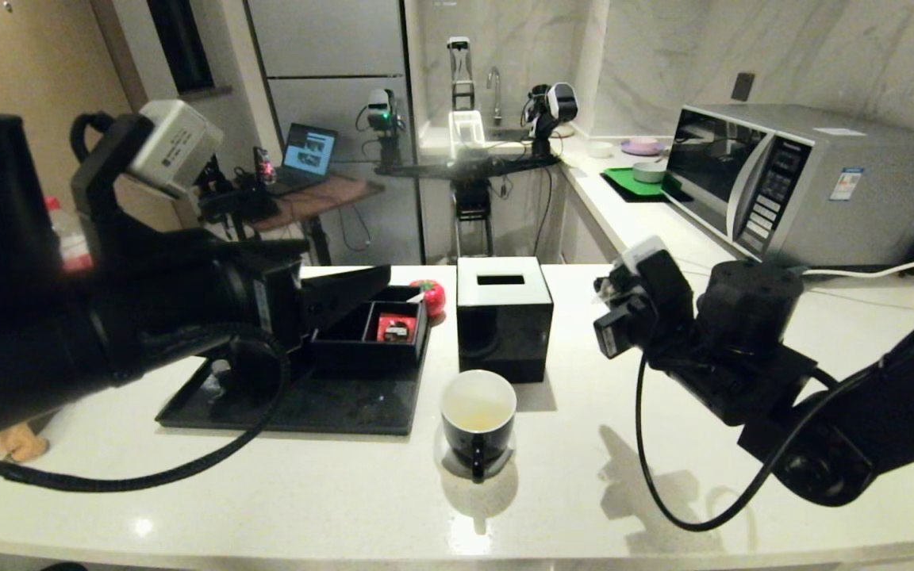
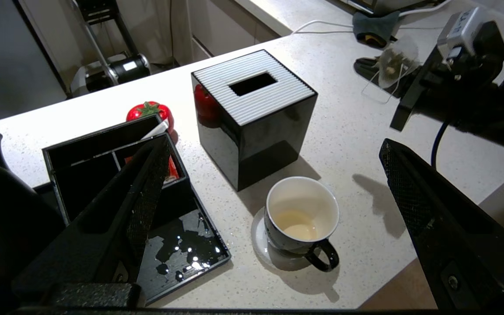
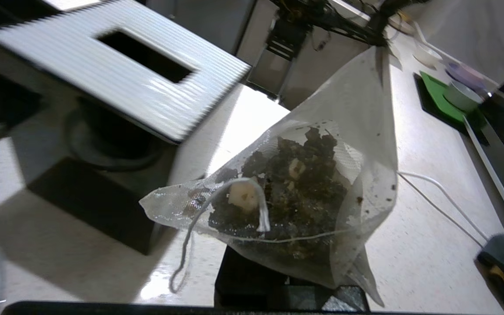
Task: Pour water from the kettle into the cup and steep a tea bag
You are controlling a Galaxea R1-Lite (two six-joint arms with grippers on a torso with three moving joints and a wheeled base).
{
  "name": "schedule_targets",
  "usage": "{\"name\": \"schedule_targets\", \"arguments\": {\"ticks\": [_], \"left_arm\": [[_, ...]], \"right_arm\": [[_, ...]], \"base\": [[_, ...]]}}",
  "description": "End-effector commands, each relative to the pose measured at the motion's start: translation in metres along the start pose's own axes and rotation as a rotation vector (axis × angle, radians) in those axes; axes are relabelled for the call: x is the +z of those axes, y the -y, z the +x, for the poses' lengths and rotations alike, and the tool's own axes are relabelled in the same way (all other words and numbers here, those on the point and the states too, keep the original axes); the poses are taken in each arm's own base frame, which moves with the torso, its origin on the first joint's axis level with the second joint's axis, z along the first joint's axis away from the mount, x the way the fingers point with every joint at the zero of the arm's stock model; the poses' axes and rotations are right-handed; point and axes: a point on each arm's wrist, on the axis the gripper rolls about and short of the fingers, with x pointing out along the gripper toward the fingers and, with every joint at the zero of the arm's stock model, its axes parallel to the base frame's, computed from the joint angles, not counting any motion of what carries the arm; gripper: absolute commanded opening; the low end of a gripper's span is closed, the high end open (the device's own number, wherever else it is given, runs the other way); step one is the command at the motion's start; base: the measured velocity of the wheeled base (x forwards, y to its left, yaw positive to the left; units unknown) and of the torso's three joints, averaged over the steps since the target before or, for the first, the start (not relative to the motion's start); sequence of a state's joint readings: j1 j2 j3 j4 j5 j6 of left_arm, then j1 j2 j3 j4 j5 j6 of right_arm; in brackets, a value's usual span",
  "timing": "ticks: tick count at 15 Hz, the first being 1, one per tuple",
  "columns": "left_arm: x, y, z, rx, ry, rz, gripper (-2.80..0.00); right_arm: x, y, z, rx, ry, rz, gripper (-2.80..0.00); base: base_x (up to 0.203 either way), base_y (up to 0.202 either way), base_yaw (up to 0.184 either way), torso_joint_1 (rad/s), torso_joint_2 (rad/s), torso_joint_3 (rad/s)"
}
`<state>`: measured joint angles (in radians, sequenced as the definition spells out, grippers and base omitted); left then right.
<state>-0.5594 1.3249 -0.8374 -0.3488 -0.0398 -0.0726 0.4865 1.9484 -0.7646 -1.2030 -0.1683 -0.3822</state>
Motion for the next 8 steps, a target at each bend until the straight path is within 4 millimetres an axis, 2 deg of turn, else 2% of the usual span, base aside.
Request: {"name": "schedule_targets", "arguments": {"ticks": [1,2,8], "left_arm": [[-0.001,0.0,0.001,0.0,-0.002,-0.001,0.0],[-0.001,0.0,0.001,-0.001,-0.001,-0.001,0.0],[-0.003,0.0,0.001,-0.002,-0.009,-0.001,0.0]], "right_arm": [[0.004,-0.004,-0.003,0.009,0.016,-0.006,-2.8],[0.003,0.002,-0.002,-0.019,0.01,-0.006,-2.8],[0.002,0.006,-0.015,-0.024,-0.008,-0.086,-2.8]], "base": [[0.0,0.0,0.0,0.0,0.0,0.0],[0.0,0.0,0.0,0.0,0.0,0.0],[0.0,0.0,0.0,0.0,0.0,0.0]]}}
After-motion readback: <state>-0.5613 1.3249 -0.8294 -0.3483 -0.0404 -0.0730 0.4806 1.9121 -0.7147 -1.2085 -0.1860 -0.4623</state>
